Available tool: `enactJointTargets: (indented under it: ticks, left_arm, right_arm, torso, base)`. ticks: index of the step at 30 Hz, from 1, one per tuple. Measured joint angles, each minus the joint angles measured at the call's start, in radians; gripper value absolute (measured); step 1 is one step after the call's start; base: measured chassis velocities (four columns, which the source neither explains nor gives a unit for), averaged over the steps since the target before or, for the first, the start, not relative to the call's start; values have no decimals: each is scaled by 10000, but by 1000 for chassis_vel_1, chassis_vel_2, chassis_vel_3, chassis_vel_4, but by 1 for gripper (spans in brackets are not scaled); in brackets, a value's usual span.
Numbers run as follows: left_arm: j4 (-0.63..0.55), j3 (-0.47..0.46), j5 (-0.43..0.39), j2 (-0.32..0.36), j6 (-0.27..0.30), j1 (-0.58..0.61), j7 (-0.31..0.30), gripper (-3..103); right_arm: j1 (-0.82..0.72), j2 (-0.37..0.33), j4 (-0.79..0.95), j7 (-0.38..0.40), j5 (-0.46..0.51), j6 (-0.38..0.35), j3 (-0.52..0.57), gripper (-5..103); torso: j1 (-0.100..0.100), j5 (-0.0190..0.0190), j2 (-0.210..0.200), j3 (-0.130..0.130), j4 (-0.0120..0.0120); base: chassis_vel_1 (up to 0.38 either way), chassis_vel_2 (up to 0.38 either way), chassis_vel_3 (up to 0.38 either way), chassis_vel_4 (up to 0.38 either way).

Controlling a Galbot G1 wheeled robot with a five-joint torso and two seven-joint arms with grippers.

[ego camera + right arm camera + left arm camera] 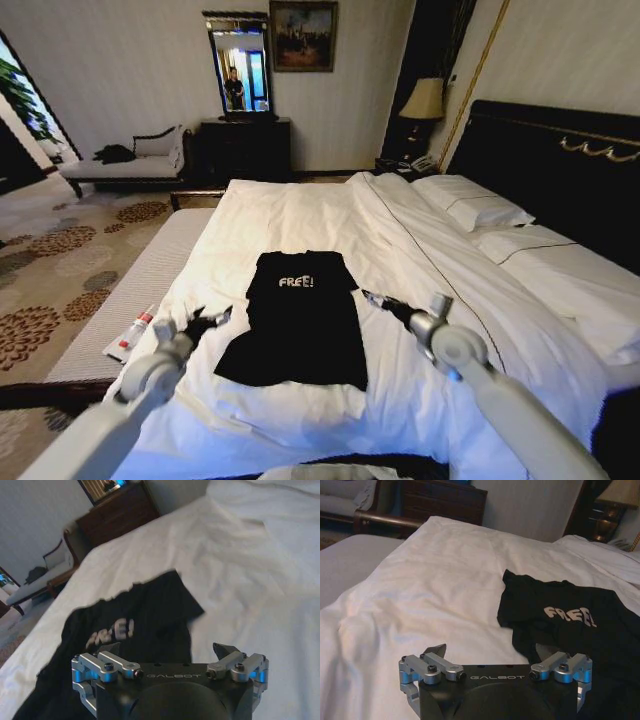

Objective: Fold the clothes on the bed.

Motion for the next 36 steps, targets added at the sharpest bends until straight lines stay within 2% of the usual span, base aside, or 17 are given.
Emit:
enactJointTargets:
  ticks: [3, 4, 7, 8, 18, 24, 30, 33, 34, 36]
  left_arm:
    - [-182, -702, 178, -541, -172, 1010, 321, 100]
    - [-182, -702, 178, -541, -172, 1010, 321, 100]
    - [-298, -1183, 119, -860, -271, 1676, 505, 100]
    - [-298, -1183, 119, -860, -271, 1676, 505, 100]
    - [-647, -1713, -217, -1406, -413, 3274, 890, 100]
    - [-767, -1701, -465, -1626, -413, 3428, 912, 100]
    - [-840, -1545, -523, -1740, -372, 3352, 891, 100]
    - [-866, -1453, -564, -1768, -319, 3212, 811, 100]
    - [-882, -1404, -571, -1773, -290, 3144, 770, 100]
    - [-897, -1375, -576, -1773, -274, 3098, 735, 100]
  right_arm:
    - [-1121, 557, 387, -194, -483, -39, 383, 100]
    - [-1121, 557, 387, -194, -483, -39, 383, 100]
    - [-1920, 1167, 638, -238, -753, -36, 557, 100]
    - [-1920, 1167, 638, -238, -753, -36, 557, 100]
    - [-4095, 3208, 846, -743, -1287, -132, 549, 100]
    - [-4296, 3702, 541, -1010, -1343, -154, 522, 100]
    - [-4028, 3838, 36, -1171, -1344, -155, 451, 100]
    - [-3706, 3918, -415, -1216, -1127, -173, 469, 100]
    - [-3569, 3952, -582, -1216, -949, -200, 489, 103]
    - [-3497, 3973, -660, -1215, -811, -216, 494, 101]
  torso:
    - [-1, 1, 0, 0, 0]
    - [-1, 1, 0, 0, 0]
    - [0, -1, 0, 0, 3]
    - [0, -1, 0, 0, 3]
    - [1, -2, -1, 1, 0]
    - [1, 0, -2, 2, 1]
    - [1, 0, -2, 2, 1]
    - [1, 0, -3, 2, 1]
    - [2, 0, -3, 2, 1]
    - [2, 0, -3, 3, 1]
  base:
    - [0, 0, 0, 0]
    - [0, 0, 0, 0]
    - [0, 0, 0, 0]
    - [0, 0, 0, 0]
    - [0, 0, 0, 0]
    - [0, 0, 0, 0]
    - [0, 0, 0, 0]
    - [0, 0, 0, 0]
    - [0, 0, 0, 0]
    - [0, 0, 0, 0]
